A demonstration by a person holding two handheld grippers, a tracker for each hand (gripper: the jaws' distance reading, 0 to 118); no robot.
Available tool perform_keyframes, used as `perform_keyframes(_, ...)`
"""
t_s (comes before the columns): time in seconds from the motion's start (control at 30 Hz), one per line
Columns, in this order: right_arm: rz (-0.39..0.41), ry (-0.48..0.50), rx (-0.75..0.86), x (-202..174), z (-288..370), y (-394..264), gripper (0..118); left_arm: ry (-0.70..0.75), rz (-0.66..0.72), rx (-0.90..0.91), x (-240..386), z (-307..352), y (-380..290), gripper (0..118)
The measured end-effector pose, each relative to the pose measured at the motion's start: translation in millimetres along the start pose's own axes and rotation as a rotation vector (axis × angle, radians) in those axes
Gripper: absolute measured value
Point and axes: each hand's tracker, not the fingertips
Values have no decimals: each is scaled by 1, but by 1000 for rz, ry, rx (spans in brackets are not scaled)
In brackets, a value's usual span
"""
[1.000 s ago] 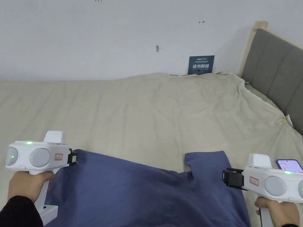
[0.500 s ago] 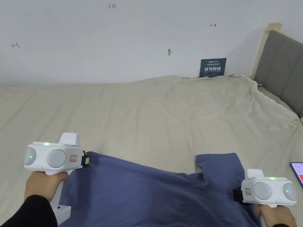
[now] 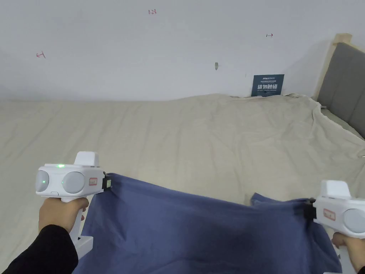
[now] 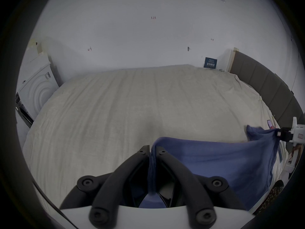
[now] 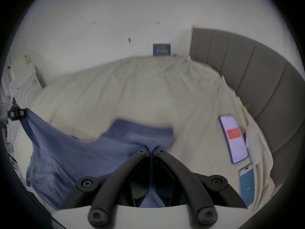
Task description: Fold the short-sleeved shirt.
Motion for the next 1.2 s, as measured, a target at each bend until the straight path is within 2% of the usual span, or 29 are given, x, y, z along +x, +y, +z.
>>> perform_keyframes(0.27,43,69,248,-21,85,77,0,34,32,176,-21,87,38,3)
perform_keyframes(0.4,30,97,352,-33,110,120,0,62,39,241,-33,125,70,3)
perform_keyframes(0.5,52,91,429,-44,124,155,0,91,41,303,-42,152,99,3)
perform_keyframes(0.73,13,130,578,-63,154,245,0,149,27,445,-57,201,173,3)
perform_keyframes(0.97,55,114,678,-86,182,307,0,167,28,529,-66,211,227,3)
perform_keyframes(1.2,64,97,714,-86,170,338,0,190,-14,550,-60,185,248,3)
